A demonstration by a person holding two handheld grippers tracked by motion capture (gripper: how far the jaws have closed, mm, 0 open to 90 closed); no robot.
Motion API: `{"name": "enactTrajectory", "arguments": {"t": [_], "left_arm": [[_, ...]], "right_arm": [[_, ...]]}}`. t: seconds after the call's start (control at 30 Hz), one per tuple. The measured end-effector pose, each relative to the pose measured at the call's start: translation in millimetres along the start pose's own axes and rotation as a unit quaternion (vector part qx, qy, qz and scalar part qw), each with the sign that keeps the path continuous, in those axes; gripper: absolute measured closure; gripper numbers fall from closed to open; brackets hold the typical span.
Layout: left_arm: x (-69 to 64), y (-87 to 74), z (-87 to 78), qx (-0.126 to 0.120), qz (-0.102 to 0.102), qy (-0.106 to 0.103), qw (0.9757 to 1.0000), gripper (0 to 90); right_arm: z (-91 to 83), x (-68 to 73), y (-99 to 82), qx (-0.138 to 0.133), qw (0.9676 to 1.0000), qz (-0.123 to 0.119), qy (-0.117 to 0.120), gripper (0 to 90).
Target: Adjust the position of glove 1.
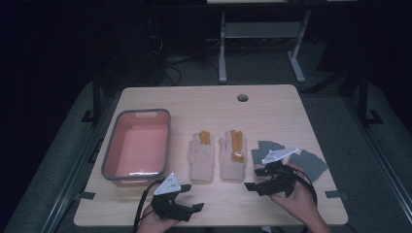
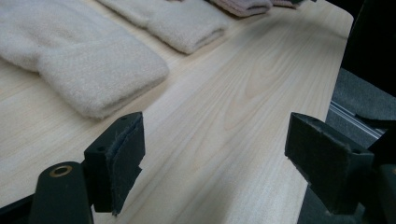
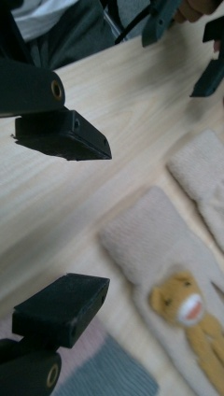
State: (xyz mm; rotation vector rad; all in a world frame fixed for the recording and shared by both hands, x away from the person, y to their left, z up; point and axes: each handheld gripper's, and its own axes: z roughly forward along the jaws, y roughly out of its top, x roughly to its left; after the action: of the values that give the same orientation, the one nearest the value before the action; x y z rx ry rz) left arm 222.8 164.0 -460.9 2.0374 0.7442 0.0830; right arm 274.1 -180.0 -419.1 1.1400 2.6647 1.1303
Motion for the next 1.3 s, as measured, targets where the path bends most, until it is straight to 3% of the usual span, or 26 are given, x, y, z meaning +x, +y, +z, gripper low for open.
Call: {"name": "enactTrajectory", "arguments": {"t": [0.57, 0.7, 1.07, 1.3], "left_arm": [[-3.1, 1.4, -0.5, 0.0, 0.003, -0.002, 1.0, 20.1], [-3.3, 1.8, -0.4, -0.002, 0.003, -0.004, 1.0, 20.1], [-4.7, 1.8, 0.1, -0.004, 0.001, -0.007, 1.0, 20.0], [-4.2, 1.6, 0.0, -0.003, 0.0, -0.006, 1.0, 20.0]], "right_arm": [[24.9, -12.5, 69.4, 0.044, 0.9979, -0.046, -0.01, 34.7], [34.4, -16.3, 80.2, 0.056, 0.9974, -0.045, -0.01, 35.0], [60.7, -35.8, 89.9, 0.091, 0.995, -0.03, -0.028, 40.9], [75.2, -42.5, 88.2, 0.114, 0.9912, -0.029, -0.06, 48.9]]}}
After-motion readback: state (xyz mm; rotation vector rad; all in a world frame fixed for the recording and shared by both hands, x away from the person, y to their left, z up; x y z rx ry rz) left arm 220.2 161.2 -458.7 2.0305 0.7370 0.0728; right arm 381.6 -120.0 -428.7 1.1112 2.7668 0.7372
